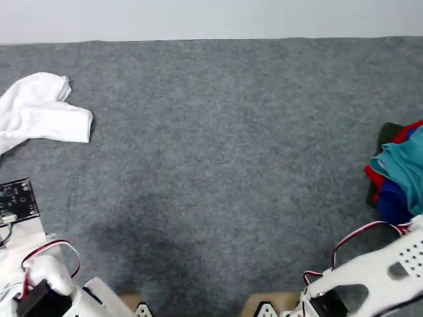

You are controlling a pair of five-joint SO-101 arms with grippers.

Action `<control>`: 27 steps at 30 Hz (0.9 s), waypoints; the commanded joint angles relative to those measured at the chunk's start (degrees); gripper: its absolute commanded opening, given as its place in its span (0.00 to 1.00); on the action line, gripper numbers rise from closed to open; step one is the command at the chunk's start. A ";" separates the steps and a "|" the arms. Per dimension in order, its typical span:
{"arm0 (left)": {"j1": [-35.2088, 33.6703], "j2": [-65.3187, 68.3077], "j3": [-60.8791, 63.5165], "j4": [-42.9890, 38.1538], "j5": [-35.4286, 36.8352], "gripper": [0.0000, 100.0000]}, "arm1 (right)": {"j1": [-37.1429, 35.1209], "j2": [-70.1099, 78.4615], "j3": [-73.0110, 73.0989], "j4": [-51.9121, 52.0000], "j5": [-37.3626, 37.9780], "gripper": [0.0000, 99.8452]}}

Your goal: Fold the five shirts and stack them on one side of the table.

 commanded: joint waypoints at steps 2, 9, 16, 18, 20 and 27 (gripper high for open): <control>-0.26 -0.26 -0.31 0.09 2.11 0.00 | -1.19 -2.68 -4.75 2.68 -1.58 0.23; -0.26 -0.26 -0.31 0.00 2.55 0.00 | -1.71 -8.48 8.09 2.77 -4.48 0.22; -0.18 -0.26 -0.31 -0.09 2.55 0.00 | -4.62 -26.42 36.66 2.51 -6.95 0.17; -0.18 -0.26 -0.31 -0.09 2.55 0.00 | -6.29 -30.55 42.73 2.24 -7.30 0.17; -0.18 -0.26 -0.31 -0.09 2.55 0.00 | -7.52 -32.13 46.59 2.07 -8.88 0.17; -0.18 -0.26 -0.40 -0.09 2.55 0.00 | -8.48 -28.44 47.82 -2.15 -10.90 0.17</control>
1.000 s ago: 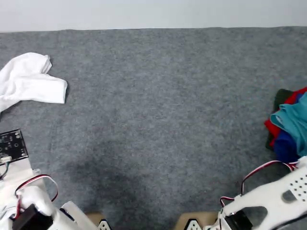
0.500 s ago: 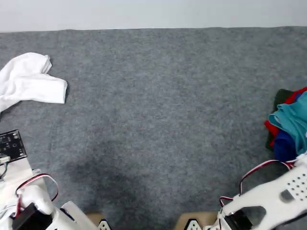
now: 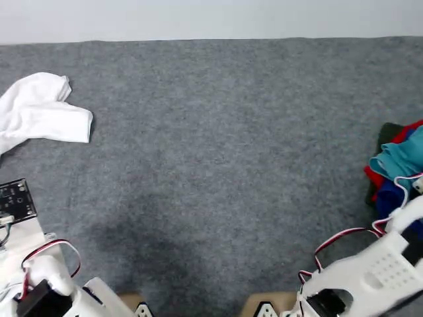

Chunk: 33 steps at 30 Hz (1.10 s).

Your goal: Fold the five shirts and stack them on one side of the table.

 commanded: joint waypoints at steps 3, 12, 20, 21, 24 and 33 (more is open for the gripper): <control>-0.18 -0.26 -0.40 -0.09 0.44 0.00 | -0.31 0.92 -0.44 -1.98 -0.53 0.17; -0.18 -0.26 -0.31 -0.09 0.44 0.00 | -0.31 -4.26 -0.70 0.22 -0.44 0.17; -0.18 -0.26 -0.31 -0.09 0.44 0.00 | -0.22 -7.25 -0.70 2.15 -0.44 0.27; -0.18 -0.26 -0.31 -0.09 0.44 0.00 | -0.22 -6.81 -0.70 1.98 -0.44 0.27; -0.18 -0.26 -0.31 -0.09 0.44 0.00 | -0.13 -4.79 -0.70 0.57 -0.44 0.26; -0.18 -0.26 -0.31 -0.09 0.44 0.00 | 1.10 1.54 -0.70 -4.79 -0.35 0.26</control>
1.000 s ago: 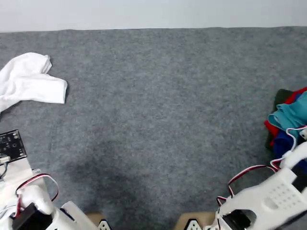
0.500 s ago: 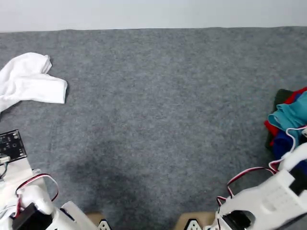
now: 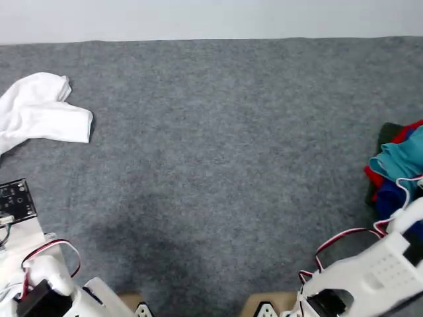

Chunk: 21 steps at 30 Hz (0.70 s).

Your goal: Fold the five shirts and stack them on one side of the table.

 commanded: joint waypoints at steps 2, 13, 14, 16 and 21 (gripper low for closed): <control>-0.18 -0.26 -0.31 -0.09 0.35 0.00 | 0.40 1.80 -0.70 -1.10 -0.26 0.26; -0.18 -0.26 -0.31 -0.09 0.35 0.00 | 1.19 5.76 -0.70 -5.05 -0.26 0.18; -0.18 -0.26 -0.31 -0.09 0.35 0.00 | 1.19 5.23 -0.70 -5.05 -0.26 0.15; -0.18 -0.26 -0.31 -0.09 0.35 0.00 | 1.10 3.65 -0.70 -4.62 0.88 0.09; -0.18 -0.26 -0.31 -0.09 0.35 0.00 | 0.84 -1.01 -0.70 -4.53 3.78 0.01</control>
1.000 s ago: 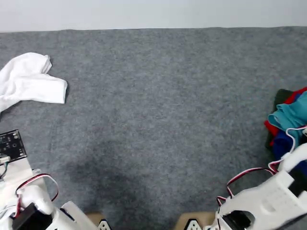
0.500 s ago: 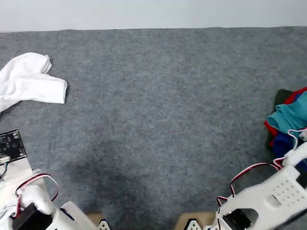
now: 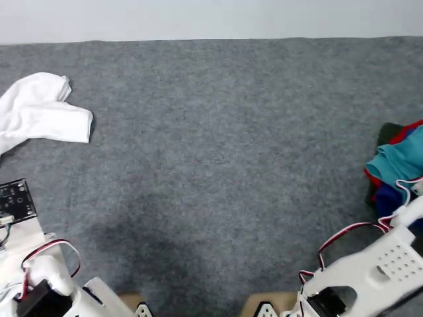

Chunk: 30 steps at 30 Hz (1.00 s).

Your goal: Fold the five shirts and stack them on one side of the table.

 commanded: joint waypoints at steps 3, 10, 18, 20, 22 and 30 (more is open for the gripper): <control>-0.18 -0.26 -0.31 -0.09 0.35 0.00 | 0.48 -8.31 -0.70 -0.13 1.14 0.01; -0.18 -0.26 -0.31 -0.09 0.35 0.00 | -0.13 -12.88 -0.70 2.33 1.05 0.01; -0.18 -0.26 -0.31 -0.09 0.35 0.00 | -0.22 -17.98 -0.70 2.42 0.97 0.02; -0.18 -0.26 -0.31 -0.09 0.35 0.00 | -0.66 -19.47 -0.70 2.15 0.79 0.02; -0.18 -0.26 -0.31 -0.09 0.35 0.00 | -0.92 -20.97 -0.70 2.07 0.70 0.02; -0.18 -0.26 -0.31 -0.09 0.44 0.00 | -0.31 -23.60 -0.79 -0.92 0.62 0.02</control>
